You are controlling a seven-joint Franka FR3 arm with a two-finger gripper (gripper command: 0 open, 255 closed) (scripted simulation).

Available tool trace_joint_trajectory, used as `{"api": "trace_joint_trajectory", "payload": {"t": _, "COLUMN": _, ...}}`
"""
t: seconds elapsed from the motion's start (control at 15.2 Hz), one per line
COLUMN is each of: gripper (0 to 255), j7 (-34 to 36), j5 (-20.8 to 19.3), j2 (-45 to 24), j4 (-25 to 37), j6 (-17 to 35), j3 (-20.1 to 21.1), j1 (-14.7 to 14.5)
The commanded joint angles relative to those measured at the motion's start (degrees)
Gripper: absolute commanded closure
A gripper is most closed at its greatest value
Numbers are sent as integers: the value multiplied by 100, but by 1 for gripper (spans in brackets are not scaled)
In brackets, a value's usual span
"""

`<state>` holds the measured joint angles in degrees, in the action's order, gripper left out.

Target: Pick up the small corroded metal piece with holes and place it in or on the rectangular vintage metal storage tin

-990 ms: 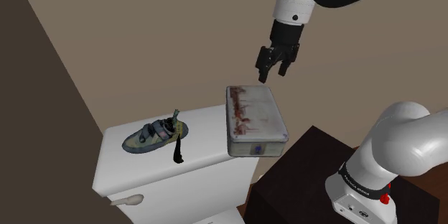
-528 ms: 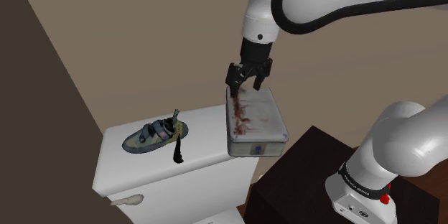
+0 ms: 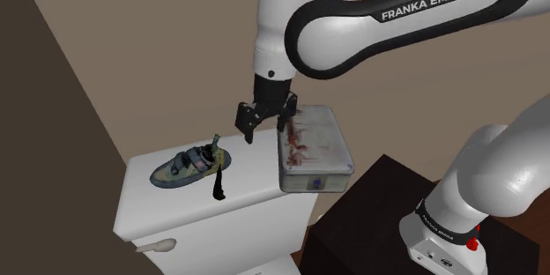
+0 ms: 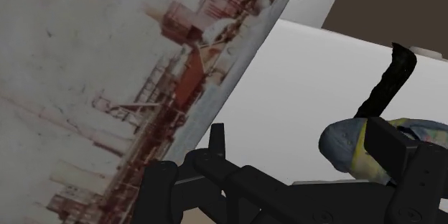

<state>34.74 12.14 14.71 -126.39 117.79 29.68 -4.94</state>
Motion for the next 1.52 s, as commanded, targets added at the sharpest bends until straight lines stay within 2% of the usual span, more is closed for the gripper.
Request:
{"api": "trace_joint_trajectory", "payload": {"t": 0.0, "gripper": 0, "j7": 308, "j5": -193, "j2": -448, "j4": 205, "j6": 256, "j3": 211, "j1": 13}}
{"api": "trace_joint_trajectory", "payload": {"t": 0.26, "gripper": 0, "j7": 1025, "j5": -783, "j2": -1383, "j4": 770, "j6": 577, "j3": 546, "j1": -52}}
{"api": "trace_joint_trajectory", "payload": {"t": 0.53, "gripper": 0, "j7": 1776, "j5": -1533, "j2": -2383, "j4": 1472, "j6": 739, "j3": 664, "j1": -322}}
{"api": "trace_joint_trajectory", "payload": {"t": 1.06, "gripper": 0, "j7": 1967, "j5": -1818, "j2": -2751, "j4": 1279, "j6": 1233, "j3": 586, "j1": -440}}
{"api": "trace_joint_trajectory", "payload": {"t": 1.45, "gripper": 0, "j7": 1967, "j5": -1818, "j2": -2751, "j4": 1279, "j6": 1233, "j3": 585, "j1": -441}}
